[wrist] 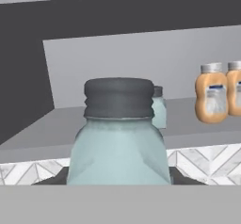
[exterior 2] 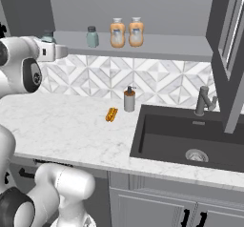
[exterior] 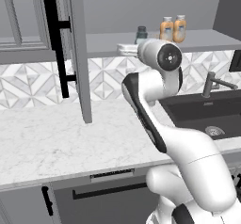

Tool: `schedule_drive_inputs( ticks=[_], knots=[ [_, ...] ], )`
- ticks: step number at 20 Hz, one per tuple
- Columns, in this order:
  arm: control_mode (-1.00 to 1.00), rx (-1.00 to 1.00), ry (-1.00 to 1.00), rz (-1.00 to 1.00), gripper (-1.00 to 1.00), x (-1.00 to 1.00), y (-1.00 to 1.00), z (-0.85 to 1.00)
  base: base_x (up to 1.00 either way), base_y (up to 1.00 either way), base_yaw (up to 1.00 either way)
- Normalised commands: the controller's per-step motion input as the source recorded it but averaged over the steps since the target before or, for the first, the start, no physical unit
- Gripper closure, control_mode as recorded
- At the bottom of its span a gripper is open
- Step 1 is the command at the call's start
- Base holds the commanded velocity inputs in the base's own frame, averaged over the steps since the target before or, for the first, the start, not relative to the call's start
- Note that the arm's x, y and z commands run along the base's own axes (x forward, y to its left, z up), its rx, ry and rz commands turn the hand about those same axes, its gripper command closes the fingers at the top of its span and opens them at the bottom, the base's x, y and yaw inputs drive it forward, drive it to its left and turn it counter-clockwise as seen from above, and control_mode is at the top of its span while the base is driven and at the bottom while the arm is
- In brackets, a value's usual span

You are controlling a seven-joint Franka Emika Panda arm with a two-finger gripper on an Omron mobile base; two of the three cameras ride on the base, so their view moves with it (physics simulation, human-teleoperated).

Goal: Put the shaker and condiment bottle from the counter next to their counterparts in the cabinet.

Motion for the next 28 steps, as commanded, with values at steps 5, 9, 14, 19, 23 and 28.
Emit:
schedule_drive_inputs(
  ticks=[5,9,14,19,23,28],
  knots=[
    [-1.00,0.00,0.00,-0.01,1.00,0.00,0.04,0.07,0.00,0.00,0.00],
    [-1.00,-0.01,-0.06,0.04,1.00,0.00,-0.09,0.01,0.00,0.00,0.00],
    [-1.00,-0.04,-0.09,0.01,1.00,0.01,0.00,0.01,0.00,0.00,0.00],
    [-1.00,-0.02,-0.04,0.01,1.00,0.05,0.00,0.00,0.00,0.00,0.00],
    [-1.00,0.00,0.00,0.00,1.00,0.21,0.00,0.00,0.00,0.00,0.00],
    [-1.00,0.00,0.00,0.00,1.00,0.40,-0.01,0.00,0.00,0.00,0.00]
  ],
)
